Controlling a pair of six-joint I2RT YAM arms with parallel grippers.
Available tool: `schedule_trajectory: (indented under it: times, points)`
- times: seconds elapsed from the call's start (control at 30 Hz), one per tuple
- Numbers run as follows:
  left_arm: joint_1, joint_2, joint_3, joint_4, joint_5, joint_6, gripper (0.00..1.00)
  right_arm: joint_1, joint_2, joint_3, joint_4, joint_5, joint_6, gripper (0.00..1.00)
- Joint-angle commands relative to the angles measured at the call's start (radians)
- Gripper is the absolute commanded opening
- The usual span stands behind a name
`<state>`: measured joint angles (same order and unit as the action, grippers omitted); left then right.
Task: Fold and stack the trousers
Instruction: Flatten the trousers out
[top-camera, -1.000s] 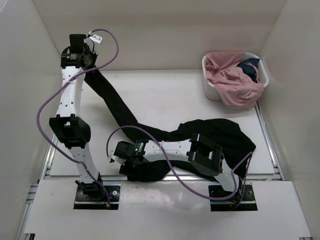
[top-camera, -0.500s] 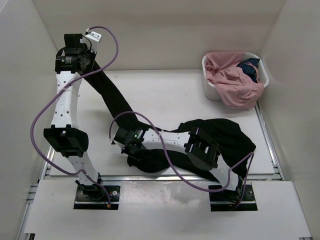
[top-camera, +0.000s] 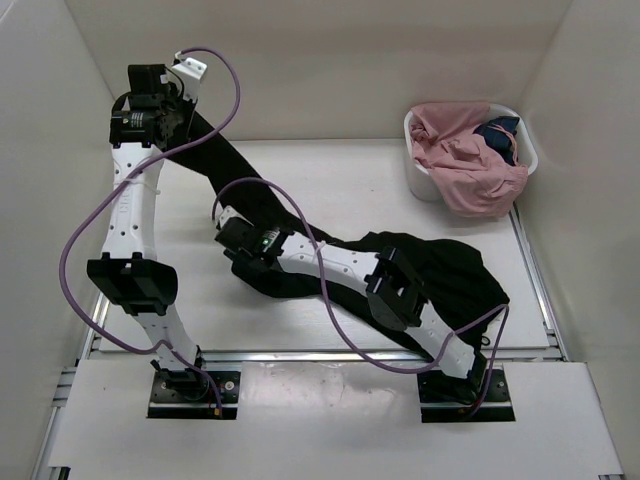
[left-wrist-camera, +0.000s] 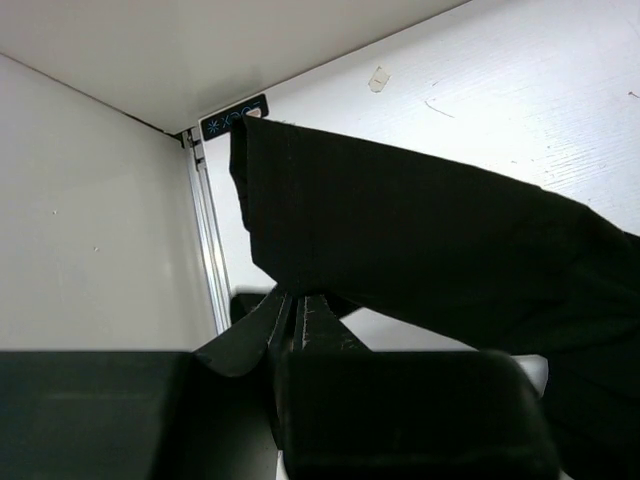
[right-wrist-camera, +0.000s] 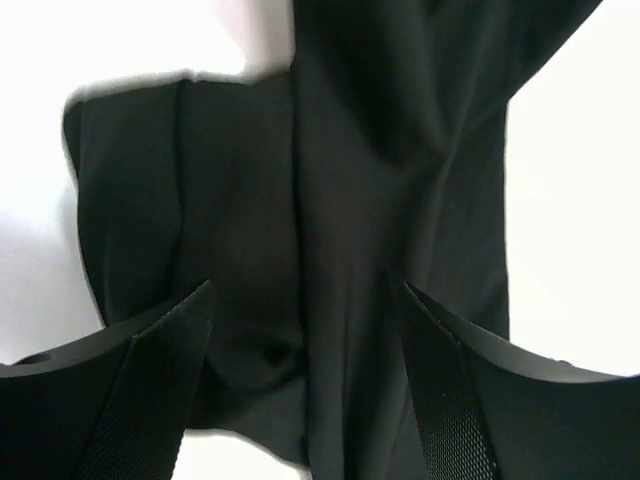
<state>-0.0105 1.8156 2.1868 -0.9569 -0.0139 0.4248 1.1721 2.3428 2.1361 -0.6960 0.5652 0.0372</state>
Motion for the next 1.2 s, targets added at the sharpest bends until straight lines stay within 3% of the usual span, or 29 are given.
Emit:
schedule_trajectory:
  times: [0.0, 0.17, 0.2, 0.37, 0.47, 0.7, 0.77, 0.8, 0.87, 0.9, 1.0, 1.17]
  points:
    - [-0.003, -0.055, 0.034, 0.018, 0.011, -0.012, 0.14, 0.026, -0.16, -0.108, 0.05, -0.068, -0.043, 0.78]
    - [-0.003, -0.064, 0.034, 0.027, -0.011, -0.012, 0.14, 0.026, -0.462, -0.393, 0.102, -0.088, 0.082, 0.83]
    - [-0.003, -0.064, 0.034, 0.027, -0.011, -0.002, 0.14, 0.015, -0.499, -0.427, 0.049, -0.088, 0.104, 0.83]
    - [-0.003, -0.073, 0.001, 0.036, -0.041, 0.026, 0.14, 0.026, -0.594, -0.671, -0.073, -0.088, 0.257, 0.85]
    - [-0.003, -0.082, -0.009, 0.037, -0.05, 0.026, 0.14, 0.026, -0.637, -0.833, 0.012, -0.135, 0.291, 0.85]
    - [-0.003, -0.091, -0.027, 0.037, -0.118, 0.072, 0.14, -0.034, -0.576, -0.953, 0.096, -0.175, 0.329, 0.83]
    - [-0.003, -0.091, -0.036, 0.037, -0.159, 0.087, 0.14, -0.045, -0.547, -0.964, 0.081, -0.157, 0.363, 0.71]
    - [-0.003, -0.091, -0.048, 0.037, -0.178, 0.097, 0.14, -0.045, -0.547, -0.964, 0.06, -0.113, 0.387, 0.48]
    - [-0.003, -0.102, -0.077, 0.037, -0.231, 0.135, 0.14, -0.057, -0.565, -0.964, 0.003, -0.058, 0.455, 0.19]
    - [0.007, -0.102, -0.091, 0.046, -0.253, 0.152, 0.14, -0.066, -0.585, -0.975, -0.013, -0.033, 0.49, 0.0]
    - [0.05, -0.113, -0.14, 0.046, -0.336, 0.232, 0.14, -0.066, -0.7, -1.002, -0.114, 0.061, 0.565, 0.0]
    - [0.164, -0.145, -0.164, 0.046, -0.455, 0.394, 0.14, -0.042, -1.035, -1.085, -0.27, 0.142, 0.809, 0.0]
